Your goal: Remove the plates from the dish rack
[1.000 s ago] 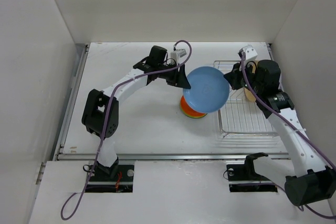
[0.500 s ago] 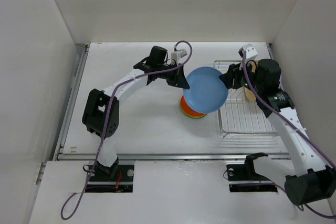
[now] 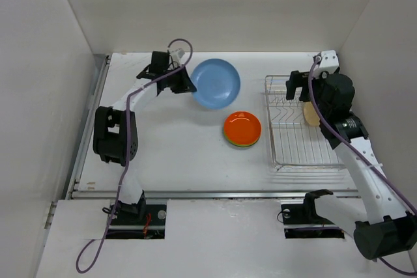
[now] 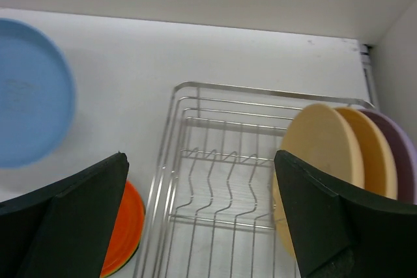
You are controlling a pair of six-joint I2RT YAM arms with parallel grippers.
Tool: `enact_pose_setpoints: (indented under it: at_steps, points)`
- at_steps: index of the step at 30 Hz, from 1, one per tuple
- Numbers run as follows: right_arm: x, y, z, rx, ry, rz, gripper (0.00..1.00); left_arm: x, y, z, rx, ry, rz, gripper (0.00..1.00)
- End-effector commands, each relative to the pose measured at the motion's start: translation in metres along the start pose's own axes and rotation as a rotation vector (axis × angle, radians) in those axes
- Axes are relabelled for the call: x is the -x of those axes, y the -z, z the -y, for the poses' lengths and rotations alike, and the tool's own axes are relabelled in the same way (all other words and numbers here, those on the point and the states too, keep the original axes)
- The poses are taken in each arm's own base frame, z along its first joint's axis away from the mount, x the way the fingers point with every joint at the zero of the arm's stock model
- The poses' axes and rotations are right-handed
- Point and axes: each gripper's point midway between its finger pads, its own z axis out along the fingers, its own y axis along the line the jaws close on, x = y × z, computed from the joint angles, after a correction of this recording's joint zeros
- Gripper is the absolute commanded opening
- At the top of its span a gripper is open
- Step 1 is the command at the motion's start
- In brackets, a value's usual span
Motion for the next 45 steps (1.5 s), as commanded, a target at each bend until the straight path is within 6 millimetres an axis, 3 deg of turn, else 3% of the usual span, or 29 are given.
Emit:
enact_pose_setpoints:
  at_steps: [1,4,7,12,18,20,27,33,40,45]
  points:
    - [0.012,-0.004,0.036,-0.216,0.01,0.046,0.99,0.007,0.002,-0.052,0.179,0.125,0.033,0.0]
    - [0.008,-0.009,0.043,-0.257,0.025,0.028,0.99,0.007,0.0,-0.07,0.245,0.145,0.03,0.0]
    - [0.003,-0.012,0.049,-0.289,0.048,0.006,0.99,-0.008,-0.009,-0.099,0.338,0.189,-0.027,0.0]
    - [-0.009,-0.018,0.062,-0.363,0.081,-0.038,0.99,-0.018,-0.015,-0.111,0.373,0.206,-0.057,0.01]
    - [-0.023,-0.024,0.096,-0.56,0.203,-0.112,0.97,-0.028,-0.02,-0.12,0.396,0.213,-0.093,0.3]
    - [-0.035,-0.027,0.104,-0.607,0.252,-0.158,0.92,-0.029,-0.021,-0.124,0.411,0.217,-0.102,0.42]
    - [-0.048,-0.023,0.127,-0.751,0.329,-0.216,0.64,-0.034,-0.022,-0.126,0.417,0.224,-0.118,0.58]
    - [-0.059,-0.019,0.148,-0.805,0.336,-0.262,0.49,-0.034,-0.022,-0.126,0.417,0.224,-0.118,0.61]
    - [-0.077,-0.018,0.163,-0.821,0.348,-0.337,0.45,-0.036,-0.023,-0.127,0.421,0.228,-0.127,0.62]
    - [-0.086,-0.024,0.158,-0.771,0.349,-0.363,0.36,-0.036,-0.023,-0.127,0.421,0.228,-0.127,0.64]
